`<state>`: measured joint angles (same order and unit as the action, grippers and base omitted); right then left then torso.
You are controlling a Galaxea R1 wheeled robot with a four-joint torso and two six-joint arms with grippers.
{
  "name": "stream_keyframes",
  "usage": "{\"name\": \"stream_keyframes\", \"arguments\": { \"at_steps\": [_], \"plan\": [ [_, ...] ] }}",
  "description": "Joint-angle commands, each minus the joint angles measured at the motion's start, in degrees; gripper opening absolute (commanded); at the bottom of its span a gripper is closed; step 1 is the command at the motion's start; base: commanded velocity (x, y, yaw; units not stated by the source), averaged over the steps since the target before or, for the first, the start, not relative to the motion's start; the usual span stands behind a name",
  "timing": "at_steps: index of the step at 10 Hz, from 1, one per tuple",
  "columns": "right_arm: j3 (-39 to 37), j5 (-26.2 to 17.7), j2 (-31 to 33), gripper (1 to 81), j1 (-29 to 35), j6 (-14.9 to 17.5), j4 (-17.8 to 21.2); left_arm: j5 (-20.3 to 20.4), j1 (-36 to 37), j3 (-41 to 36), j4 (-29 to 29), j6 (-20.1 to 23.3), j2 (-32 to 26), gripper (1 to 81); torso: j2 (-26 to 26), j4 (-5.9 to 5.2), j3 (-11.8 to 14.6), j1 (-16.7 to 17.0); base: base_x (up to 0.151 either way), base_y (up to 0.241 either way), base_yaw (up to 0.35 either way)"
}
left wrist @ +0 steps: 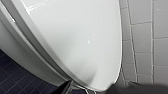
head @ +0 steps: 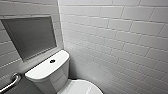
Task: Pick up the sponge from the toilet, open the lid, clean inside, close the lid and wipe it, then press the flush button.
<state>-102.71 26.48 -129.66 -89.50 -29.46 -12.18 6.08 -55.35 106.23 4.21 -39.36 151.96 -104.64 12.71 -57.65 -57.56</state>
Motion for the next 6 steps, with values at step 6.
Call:
{"name": "stream_keyframes", "arguments": {
  "at_steps": [6],
  "plan": [
    [-0.7,-1.7,2.2,1.0,1.6,-0.9,-0.7,-1.3,7.7,-2.7,0.3,-5.4,0.1,81.1,0.0,0.00,0.0,0.0,0.000,0.000,0.000]
  ]
}}
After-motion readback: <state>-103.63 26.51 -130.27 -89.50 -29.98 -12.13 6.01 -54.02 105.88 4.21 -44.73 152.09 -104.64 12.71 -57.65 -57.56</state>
